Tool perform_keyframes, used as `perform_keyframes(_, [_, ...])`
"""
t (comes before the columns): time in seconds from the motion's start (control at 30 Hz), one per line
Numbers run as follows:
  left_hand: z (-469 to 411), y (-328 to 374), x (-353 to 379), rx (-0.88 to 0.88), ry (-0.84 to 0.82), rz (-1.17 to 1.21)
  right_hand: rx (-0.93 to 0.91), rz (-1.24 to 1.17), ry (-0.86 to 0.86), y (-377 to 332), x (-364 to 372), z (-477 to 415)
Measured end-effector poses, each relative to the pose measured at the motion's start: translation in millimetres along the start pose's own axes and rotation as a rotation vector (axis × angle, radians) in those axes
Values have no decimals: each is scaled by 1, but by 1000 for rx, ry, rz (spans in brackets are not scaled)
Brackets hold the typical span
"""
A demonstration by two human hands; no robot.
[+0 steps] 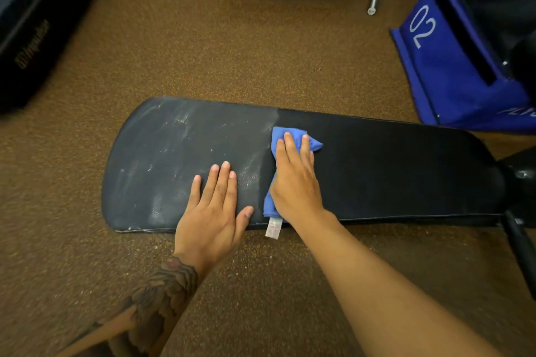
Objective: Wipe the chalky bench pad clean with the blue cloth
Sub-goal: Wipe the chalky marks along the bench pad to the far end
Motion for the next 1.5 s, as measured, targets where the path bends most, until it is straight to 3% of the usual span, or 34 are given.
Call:
perform_keyframes(0.2, [0,0,-1,1,-5,3,-223,-97,-3,18,2,51])
perform_keyframes(0.47, [1,0,0,-4,9,5,17,46,-7,22,-6,-42])
perform_keyframes(0.7, [1,-1,0,3,-4,23,-209,-52,-47,24,-5,2])
perform_keyframes(0.97, [1,-2,1,15,1,3,20,-7,24,31,-13,-94])
perform_keyframes(1.23, [0,-2,1,4,-26,16,-228,-78,-29,24,-11,-61])
perform_keyframes(1.5, [0,-3,1,4,-7,17,-65,-88,25,20,-14,-98])
Point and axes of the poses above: each hand's wrist, its own z-axis away from the middle knuckle, its own x-axis out of the palm, y = z × x, the point moved 5 cm from there along -z, towards the middle knuckle, and after that the axes turned 1 degree about z, right-handed, at the moved point
